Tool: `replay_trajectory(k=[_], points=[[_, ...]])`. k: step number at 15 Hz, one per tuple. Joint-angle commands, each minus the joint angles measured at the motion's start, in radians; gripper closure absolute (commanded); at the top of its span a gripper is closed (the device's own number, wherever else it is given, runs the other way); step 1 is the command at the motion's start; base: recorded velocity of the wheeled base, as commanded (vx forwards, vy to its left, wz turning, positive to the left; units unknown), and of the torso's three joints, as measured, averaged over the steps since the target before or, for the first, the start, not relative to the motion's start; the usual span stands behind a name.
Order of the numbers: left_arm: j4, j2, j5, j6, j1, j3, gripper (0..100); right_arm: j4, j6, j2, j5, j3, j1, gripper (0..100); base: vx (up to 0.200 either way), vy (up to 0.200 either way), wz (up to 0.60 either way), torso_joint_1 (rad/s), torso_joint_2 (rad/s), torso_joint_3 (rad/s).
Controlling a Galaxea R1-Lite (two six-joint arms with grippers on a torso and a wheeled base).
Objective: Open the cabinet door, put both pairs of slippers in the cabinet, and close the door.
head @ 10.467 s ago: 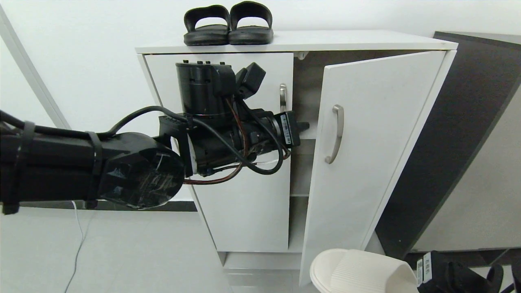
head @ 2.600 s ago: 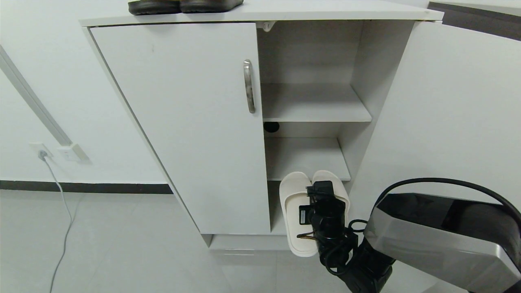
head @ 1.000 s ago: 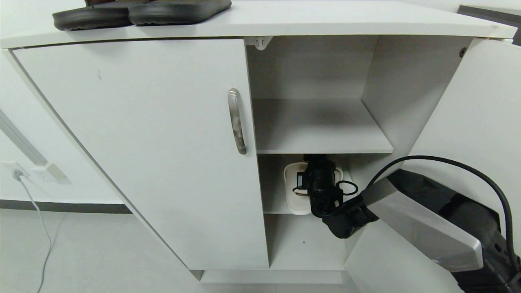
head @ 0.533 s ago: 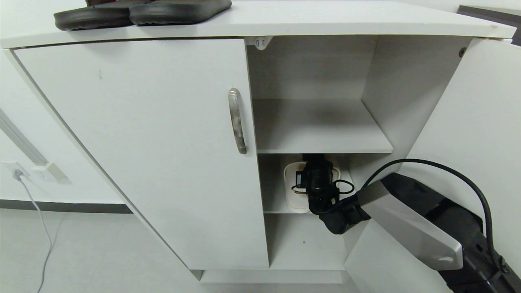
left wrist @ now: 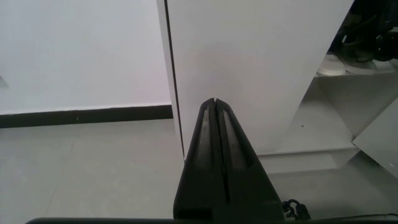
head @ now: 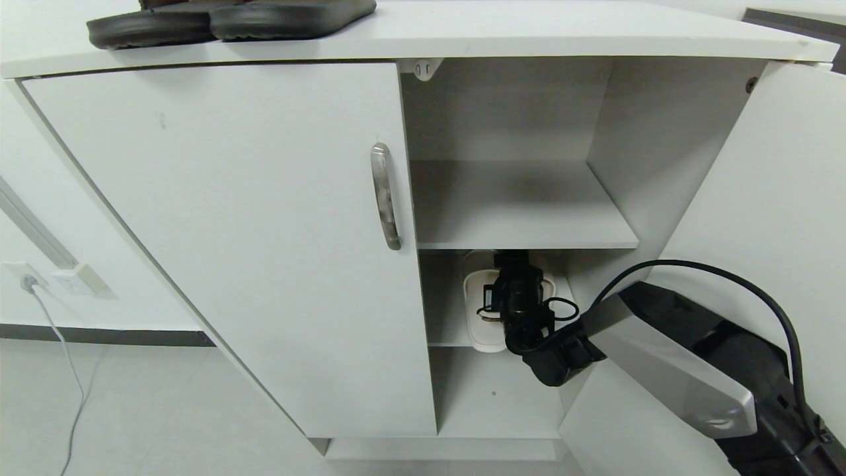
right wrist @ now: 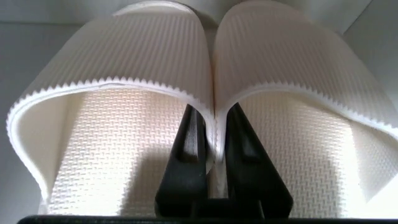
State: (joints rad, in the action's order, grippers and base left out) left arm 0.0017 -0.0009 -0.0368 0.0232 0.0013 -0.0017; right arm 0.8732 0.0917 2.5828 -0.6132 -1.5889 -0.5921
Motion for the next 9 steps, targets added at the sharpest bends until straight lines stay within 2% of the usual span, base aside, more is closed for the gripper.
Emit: replay_trajectory(k=[1,9], points=[[0.001,0.001,0.0,0.0,0.0,0.0,100,0.001,0.0,-0.047,0.001,0.027,-0.003,100,0.0,0.0,0.0,0.0,0.0,0.0],[0.0,0.001,0.0,-0.002,0.0,0.0,100,0.02,0.002,-0.052,0.015,0.084,-0.014,100,0.0,0.0,0.0,0.0,0.0,0.0]])
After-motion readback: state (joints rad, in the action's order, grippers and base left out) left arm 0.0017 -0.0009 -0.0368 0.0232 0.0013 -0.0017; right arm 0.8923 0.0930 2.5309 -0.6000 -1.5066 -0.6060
